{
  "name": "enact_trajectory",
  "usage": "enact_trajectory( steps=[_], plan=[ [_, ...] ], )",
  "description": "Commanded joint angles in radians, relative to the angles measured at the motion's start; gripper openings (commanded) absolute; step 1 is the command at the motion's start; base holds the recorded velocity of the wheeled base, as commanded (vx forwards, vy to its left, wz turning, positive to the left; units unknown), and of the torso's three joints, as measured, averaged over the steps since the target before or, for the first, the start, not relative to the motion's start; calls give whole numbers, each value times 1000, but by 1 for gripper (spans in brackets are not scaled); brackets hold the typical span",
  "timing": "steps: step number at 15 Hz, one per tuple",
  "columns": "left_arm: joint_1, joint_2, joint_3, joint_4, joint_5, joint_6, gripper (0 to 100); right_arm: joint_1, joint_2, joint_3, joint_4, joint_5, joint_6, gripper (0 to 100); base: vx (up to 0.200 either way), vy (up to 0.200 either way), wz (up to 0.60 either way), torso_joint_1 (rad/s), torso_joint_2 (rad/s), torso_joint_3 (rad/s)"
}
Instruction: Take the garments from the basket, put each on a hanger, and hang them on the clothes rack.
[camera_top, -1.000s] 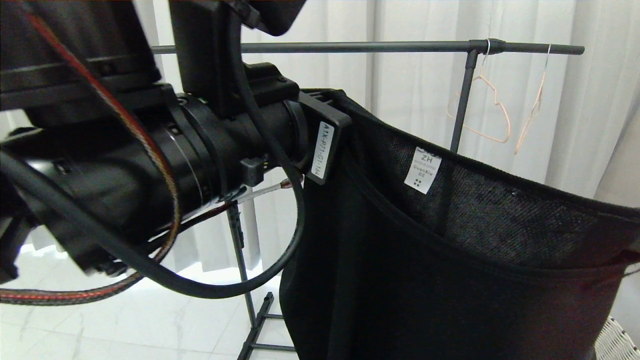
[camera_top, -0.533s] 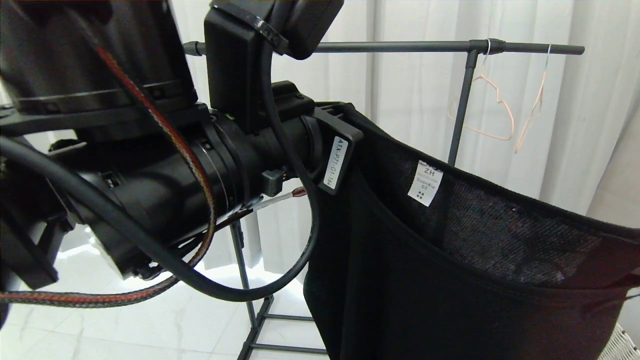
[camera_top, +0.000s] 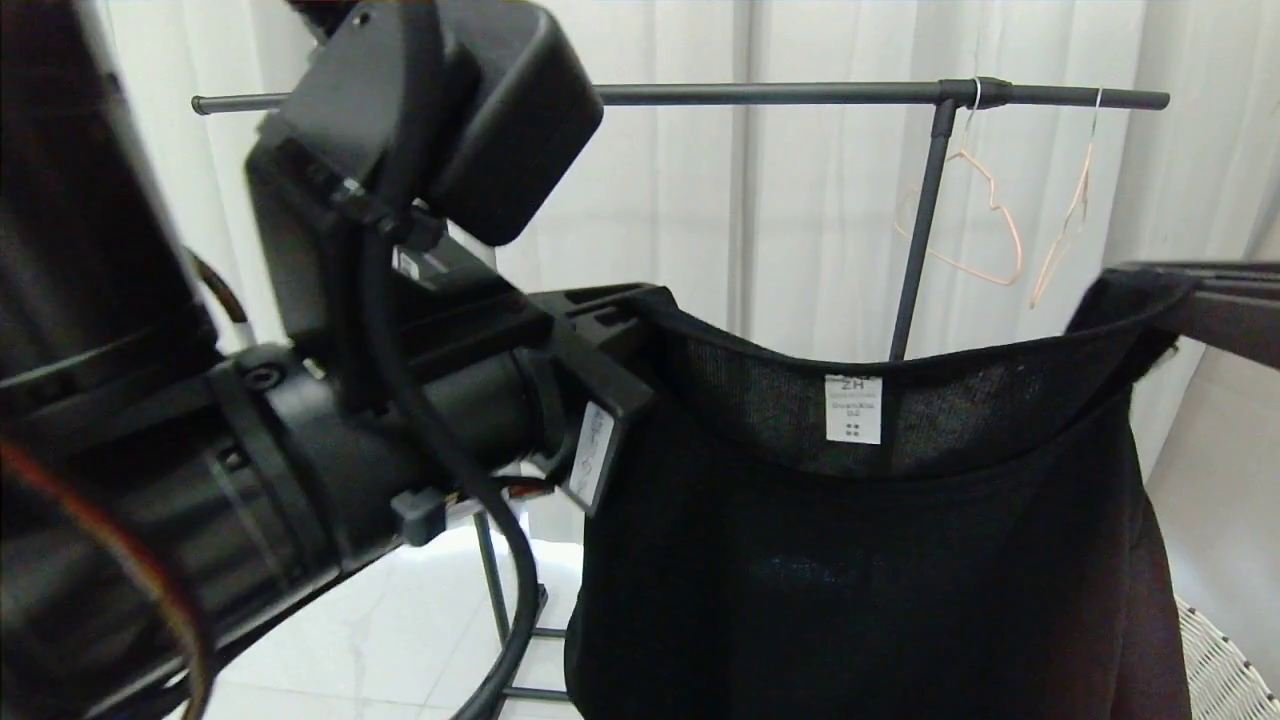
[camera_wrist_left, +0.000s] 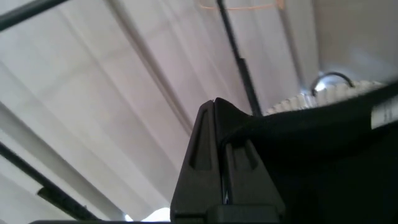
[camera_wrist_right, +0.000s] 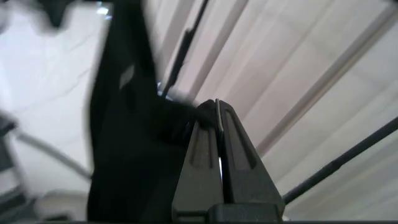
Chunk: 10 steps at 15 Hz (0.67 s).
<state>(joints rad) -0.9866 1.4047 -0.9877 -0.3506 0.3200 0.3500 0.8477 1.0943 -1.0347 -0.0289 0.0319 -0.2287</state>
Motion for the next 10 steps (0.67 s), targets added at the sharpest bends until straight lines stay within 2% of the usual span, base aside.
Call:
enact_trajectory(
  steps=[1, 2, 4, 8, 10],
  plan=[
    [-81, -101, 90, -1, 1, -5, 0, -25, 102, 38, -121, -9, -3, 0, 0, 0, 0, 0, 0, 0],
    [-112, -122, 118, -1, 2, -3, 0, -25, 134, 39, -187, -30, -4, 0, 0, 0, 0, 0, 0, 0],
    [-152, -147, 146, -1, 4, -2, 0, -22, 173, 31, -246, -40, -9, 0, 0, 0, 0, 0, 0, 0],
    [-233, -182, 165, -1, 10, 3, 0, -21, 191, 31, -292, -41, -34, 0, 0, 0, 0, 0, 0, 0],
    [-262, -205, 184, -1, 40, 6, 0, -21, 191, 30, -299, -41, -34, 0, 0, 0, 0, 0, 0, 0]
  ],
)
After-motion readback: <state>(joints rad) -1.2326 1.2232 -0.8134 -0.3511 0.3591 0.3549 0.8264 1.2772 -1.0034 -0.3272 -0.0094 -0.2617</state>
